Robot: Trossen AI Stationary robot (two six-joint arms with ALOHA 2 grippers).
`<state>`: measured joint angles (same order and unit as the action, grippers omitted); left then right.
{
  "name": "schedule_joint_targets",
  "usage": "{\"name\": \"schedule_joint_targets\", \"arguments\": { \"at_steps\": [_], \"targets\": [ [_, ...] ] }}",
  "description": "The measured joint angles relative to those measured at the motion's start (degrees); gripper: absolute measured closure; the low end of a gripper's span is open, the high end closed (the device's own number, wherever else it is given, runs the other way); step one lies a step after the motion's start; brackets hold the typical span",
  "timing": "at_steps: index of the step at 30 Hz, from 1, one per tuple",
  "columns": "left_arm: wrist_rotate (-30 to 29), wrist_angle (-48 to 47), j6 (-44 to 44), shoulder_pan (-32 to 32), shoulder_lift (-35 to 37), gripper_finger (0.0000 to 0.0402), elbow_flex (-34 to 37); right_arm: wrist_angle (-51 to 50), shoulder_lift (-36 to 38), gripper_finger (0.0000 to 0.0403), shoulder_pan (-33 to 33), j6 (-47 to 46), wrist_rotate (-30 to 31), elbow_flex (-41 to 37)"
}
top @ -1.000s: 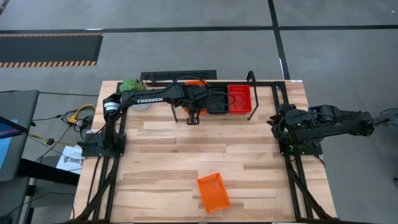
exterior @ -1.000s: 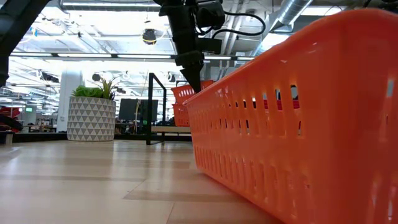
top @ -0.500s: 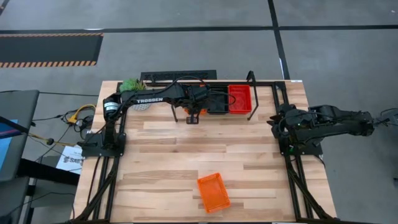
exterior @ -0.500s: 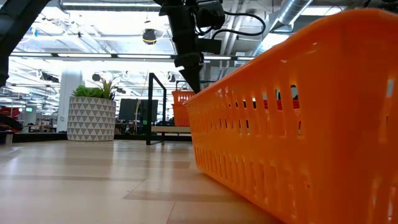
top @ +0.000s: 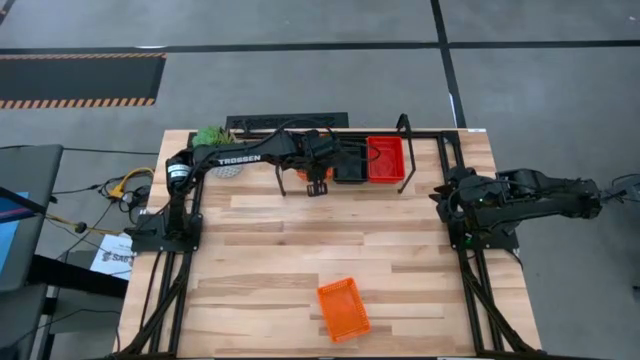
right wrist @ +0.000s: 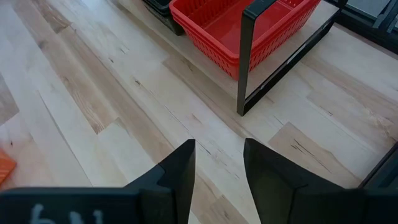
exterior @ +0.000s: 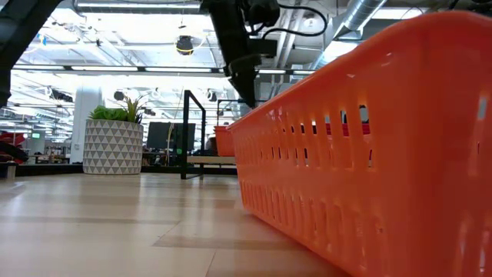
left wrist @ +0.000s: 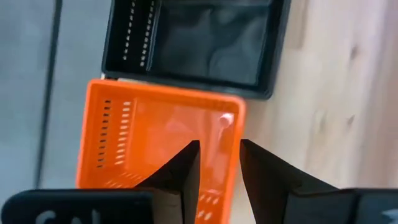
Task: Stack baskets on shelf by color
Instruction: Stack the orange bin on top of the orange bins on the shelf
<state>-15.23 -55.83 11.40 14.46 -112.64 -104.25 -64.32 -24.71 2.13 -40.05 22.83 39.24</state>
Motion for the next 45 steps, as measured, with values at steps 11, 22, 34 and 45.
{"name": "schedule_joint_targets", "arguments": {
  "at_steps": [11,22,34,45],
  "targets": [
    [16.06,-1.13,-12.04,-1.76,0.0,0.03,-1.37,-0.06,0.0,0.0243,0.0,0.0,-0.08,0.0],
    [28.43,-1.63,-25.72,-14.53,0.0,0.03,-1.37,-0.06,0.0,0.0243,-0.01,0.01,-0.2,0.0],
    [15.8,7.36,-36.42,-25.49,-0.13,0.03,-1.37,-0.07,0.0,0.0243,-0.02,0.07,-0.22,0.0],
    [26.43,11.28,-43.87,-28.81,-9.25,0.03,-1.29,-0.83,-0.02,0.0243,0.03,0.22,-0.31,0.0]
  ]
}}
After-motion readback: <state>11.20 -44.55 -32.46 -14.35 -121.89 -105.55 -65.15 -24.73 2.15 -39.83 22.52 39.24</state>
